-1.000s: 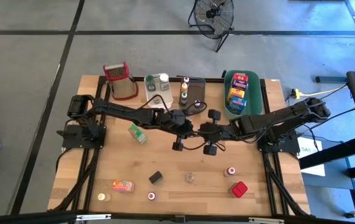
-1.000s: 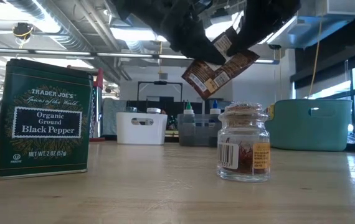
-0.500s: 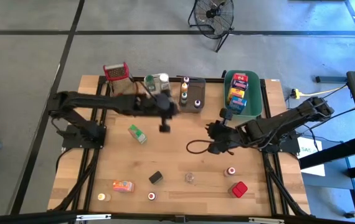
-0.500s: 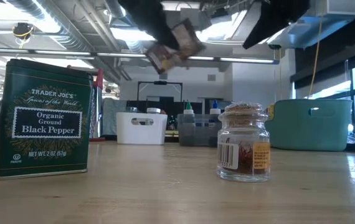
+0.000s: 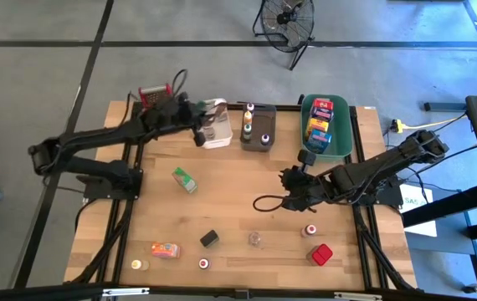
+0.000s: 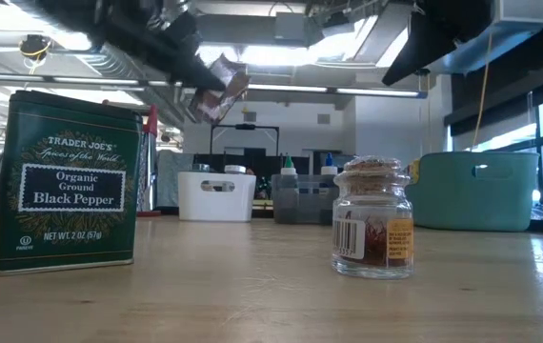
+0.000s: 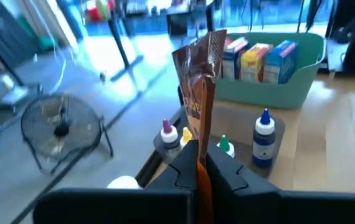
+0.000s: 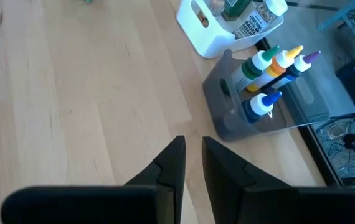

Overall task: Pick & Place Kitchen Items
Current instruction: Put the orange seasoning pack into the white bin

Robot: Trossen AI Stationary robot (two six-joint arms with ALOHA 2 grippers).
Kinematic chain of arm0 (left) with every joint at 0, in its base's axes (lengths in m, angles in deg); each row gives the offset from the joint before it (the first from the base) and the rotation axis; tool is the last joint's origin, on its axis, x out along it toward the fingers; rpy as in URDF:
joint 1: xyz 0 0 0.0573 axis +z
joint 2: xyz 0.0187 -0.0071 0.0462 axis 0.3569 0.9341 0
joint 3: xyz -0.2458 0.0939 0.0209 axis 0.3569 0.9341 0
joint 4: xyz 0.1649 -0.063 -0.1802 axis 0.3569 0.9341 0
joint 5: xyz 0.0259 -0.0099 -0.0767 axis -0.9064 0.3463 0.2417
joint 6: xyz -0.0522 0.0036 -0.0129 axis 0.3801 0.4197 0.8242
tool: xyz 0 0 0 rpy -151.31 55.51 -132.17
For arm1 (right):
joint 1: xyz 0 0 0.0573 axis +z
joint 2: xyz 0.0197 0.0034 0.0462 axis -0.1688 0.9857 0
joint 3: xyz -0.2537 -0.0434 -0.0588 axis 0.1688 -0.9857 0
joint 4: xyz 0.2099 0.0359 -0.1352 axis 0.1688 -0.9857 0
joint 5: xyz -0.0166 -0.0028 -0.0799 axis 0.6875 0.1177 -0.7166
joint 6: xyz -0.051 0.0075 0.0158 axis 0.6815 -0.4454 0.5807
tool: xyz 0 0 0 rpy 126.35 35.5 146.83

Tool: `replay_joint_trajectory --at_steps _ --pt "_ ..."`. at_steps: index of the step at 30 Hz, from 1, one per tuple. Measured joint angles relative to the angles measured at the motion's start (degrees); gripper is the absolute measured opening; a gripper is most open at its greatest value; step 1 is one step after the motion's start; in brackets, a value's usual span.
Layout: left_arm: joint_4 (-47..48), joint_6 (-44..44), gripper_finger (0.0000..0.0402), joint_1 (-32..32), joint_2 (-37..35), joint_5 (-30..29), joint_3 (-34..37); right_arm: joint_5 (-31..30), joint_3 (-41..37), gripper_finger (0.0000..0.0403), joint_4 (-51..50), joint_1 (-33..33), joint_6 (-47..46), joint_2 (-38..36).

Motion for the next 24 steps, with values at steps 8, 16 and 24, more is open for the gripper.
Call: replay_joint_trajectory --at_steps 8,16,24 --pt "-25.18 -1.07 0.0005 5.73 -1.00 7.17 15.02 0.00 0.00 0.0058 1.05 -0.09 0.76 0.00" --pt "-30.84 2.27 0.0005 8.03 4.31 9.85 16.36 0.00 0.00 0.0058 4.34 -0.15 3.85 0.02" --pt "-39.86 3.70 0.0005 8.49 14.98 5.27 16.34 0.02 0.00 0.0058 5.25 -0.13 4.36 0.04"
